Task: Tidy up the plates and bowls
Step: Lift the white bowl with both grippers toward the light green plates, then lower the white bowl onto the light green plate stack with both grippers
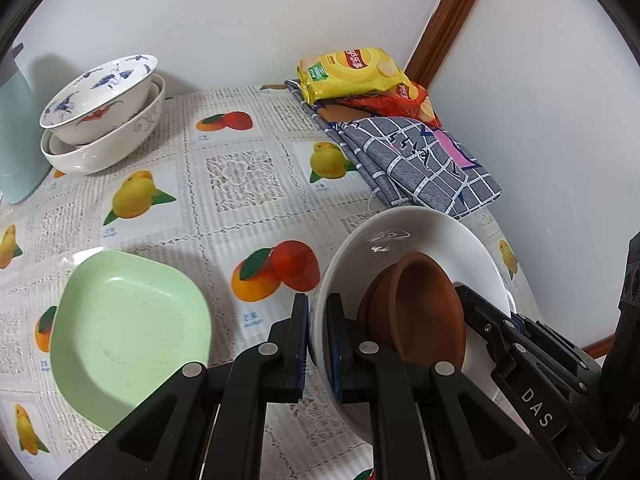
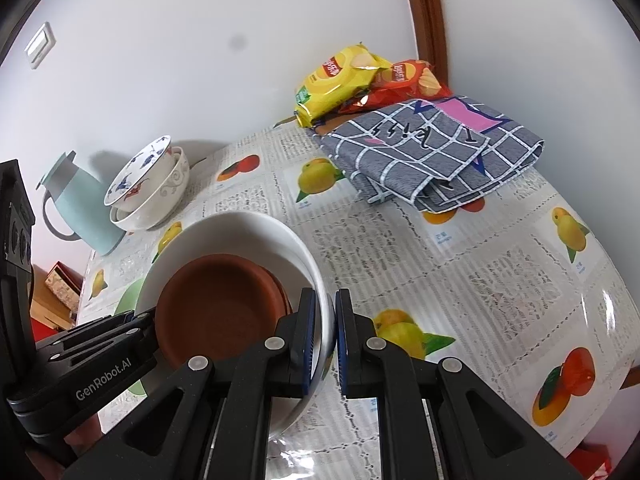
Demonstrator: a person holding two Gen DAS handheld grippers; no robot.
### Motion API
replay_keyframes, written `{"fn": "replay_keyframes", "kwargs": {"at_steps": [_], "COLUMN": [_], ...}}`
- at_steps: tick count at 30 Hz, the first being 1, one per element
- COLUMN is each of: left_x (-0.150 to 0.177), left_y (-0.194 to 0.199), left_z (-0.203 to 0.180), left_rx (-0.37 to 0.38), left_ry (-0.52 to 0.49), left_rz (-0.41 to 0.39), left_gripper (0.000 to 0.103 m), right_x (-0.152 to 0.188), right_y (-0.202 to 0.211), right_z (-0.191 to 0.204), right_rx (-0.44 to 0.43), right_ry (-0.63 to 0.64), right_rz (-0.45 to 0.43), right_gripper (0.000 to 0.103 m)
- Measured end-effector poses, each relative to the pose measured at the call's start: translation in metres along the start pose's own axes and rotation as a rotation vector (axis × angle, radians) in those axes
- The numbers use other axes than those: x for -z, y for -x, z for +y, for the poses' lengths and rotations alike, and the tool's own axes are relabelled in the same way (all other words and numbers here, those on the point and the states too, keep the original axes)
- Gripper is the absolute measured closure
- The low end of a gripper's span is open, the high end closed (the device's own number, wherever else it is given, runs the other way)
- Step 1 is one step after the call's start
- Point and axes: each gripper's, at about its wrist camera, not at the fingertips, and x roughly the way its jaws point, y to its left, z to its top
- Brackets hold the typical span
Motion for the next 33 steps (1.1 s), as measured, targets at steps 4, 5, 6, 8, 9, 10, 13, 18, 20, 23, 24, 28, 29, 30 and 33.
{"fn": "replay_keyframes", "kwargs": {"at_steps": [4, 5, 6, 8, 9, 10, 13, 18, 20, 23, 24, 28, 29, 30, 33], "left_x": [0.000, -0.001, -0.001, -0.002, -0.002, -0.003, -0.005, -0.006, -0.007, -0.007, -0.007, -0.005, -0.005, -0.004, -0.004], "left_y": [0.005, 0.006, 0.008, 0.011, 0.012, 0.013, 0.017, 0.023, 0.025, 0.026, 0.027, 0.029, 0.029, 0.030, 0.032], "left_z": [0.006, 0.008, 0.009, 0.013, 0.014, 0.015, 0.020, 0.030, 0.034, 0.042, 0.044, 0.053, 0.055, 0.058, 0.066], "left_rx": [-0.002, -0.004, -0.004, -0.005, -0.005, -0.006, -0.006, -0.009, -0.010, -0.014, -0.015, -0.020, -0.022, -0.022, -0.027], "left_ry": [0.006, 0.007, 0.009, 0.015, 0.016, 0.017, 0.023, 0.032, 0.036, 0.043, 0.046, 0.053, 0.055, 0.058, 0.066], "left_rz": [-0.006, -0.008, -0.010, -0.013, -0.016, -0.018, -0.024, -0.032, -0.034, -0.036, -0.037, -0.038, -0.038, -0.038, -0.041], "left_gripper": [0.094, 0.094, 0.094, 0.094, 0.094, 0.094, 0.094, 0.094, 0.094, 0.094, 0.094, 0.094, 0.094, 0.094, 0.094], "right_x": [-0.001, -0.001, -0.002, -0.003, -0.003, -0.003, -0.005, -0.006, -0.005, -0.004, -0.003, -0.002, -0.001, -0.001, 0.000], "right_y": [0.001, 0.001, 0.001, 0.002, 0.002, 0.002, 0.002, 0.002, 0.001, -0.001, -0.002, -0.006, -0.007, -0.007, -0.009], "right_z": [0.008, 0.010, 0.011, 0.015, 0.017, 0.019, 0.025, 0.036, 0.040, 0.047, 0.049, 0.059, 0.061, 0.063, 0.070], "right_rx": [-0.003, -0.004, -0.005, -0.006, -0.008, -0.009, -0.011, -0.017, -0.022, -0.024, -0.025, -0.030, -0.031, -0.031, -0.037], "right_ry": [0.008, 0.010, 0.012, 0.015, 0.018, 0.021, 0.032, 0.040, 0.041, 0.048, 0.049, 0.059, 0.063, 0.067, 0.075], "right_rz": [-0.004, -0.005, -0.006, -0.006, -0.004, -0.004, -0.008, -0.010, -0.009, -0.008, -0.006, -0.002, -0.001, -0.001, 0.001], "right_gripper": [0.093, 0.093, 0.093, 0.093, 0.093, 0.093, 0.093, 0.093, 0.093, 0.093, 0.093, 0.093, 0.093, 0.093, 0.093]}}
